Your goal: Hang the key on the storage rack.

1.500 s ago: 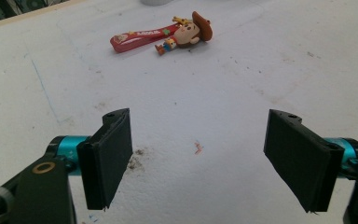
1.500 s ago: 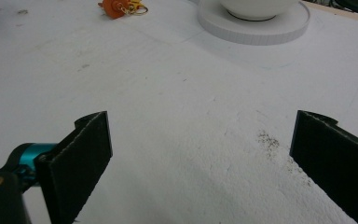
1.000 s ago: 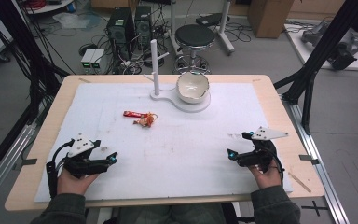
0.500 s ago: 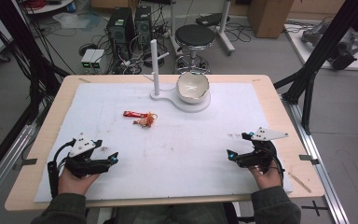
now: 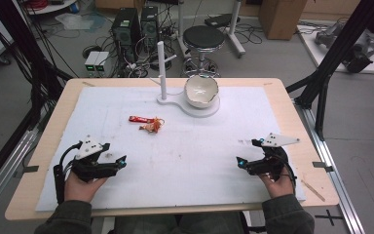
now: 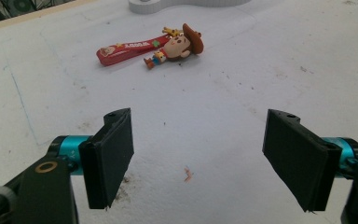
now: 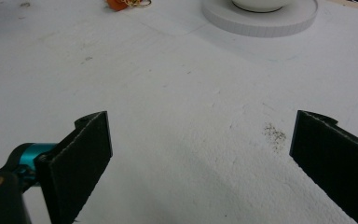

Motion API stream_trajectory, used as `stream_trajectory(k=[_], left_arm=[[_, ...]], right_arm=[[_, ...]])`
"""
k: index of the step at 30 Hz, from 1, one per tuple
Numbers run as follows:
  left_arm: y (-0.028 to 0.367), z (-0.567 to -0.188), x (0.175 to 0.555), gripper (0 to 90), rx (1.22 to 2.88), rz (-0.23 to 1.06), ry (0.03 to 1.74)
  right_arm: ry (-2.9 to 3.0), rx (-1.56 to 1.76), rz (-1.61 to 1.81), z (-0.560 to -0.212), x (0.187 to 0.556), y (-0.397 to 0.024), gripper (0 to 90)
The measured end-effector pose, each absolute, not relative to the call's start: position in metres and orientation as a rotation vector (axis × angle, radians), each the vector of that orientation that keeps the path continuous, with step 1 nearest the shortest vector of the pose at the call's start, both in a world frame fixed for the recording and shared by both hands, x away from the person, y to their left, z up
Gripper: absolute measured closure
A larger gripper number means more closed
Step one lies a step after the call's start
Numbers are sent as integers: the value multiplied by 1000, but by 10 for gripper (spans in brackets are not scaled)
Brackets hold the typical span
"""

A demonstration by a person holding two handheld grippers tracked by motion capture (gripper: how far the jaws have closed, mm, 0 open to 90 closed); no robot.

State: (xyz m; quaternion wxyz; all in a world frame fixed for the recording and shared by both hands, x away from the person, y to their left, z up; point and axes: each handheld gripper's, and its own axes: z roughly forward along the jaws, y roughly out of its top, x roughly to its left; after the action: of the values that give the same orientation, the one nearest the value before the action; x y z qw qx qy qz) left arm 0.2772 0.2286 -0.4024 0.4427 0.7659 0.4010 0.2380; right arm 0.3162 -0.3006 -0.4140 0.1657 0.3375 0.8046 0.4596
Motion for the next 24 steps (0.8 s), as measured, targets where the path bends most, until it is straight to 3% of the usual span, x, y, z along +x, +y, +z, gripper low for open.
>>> stream_trajectory(k=[24], left_arm=[[222,-401,286,290,1911,550,1022]], right_arm=[[2292,951,1323,-413,318,-301,48]])
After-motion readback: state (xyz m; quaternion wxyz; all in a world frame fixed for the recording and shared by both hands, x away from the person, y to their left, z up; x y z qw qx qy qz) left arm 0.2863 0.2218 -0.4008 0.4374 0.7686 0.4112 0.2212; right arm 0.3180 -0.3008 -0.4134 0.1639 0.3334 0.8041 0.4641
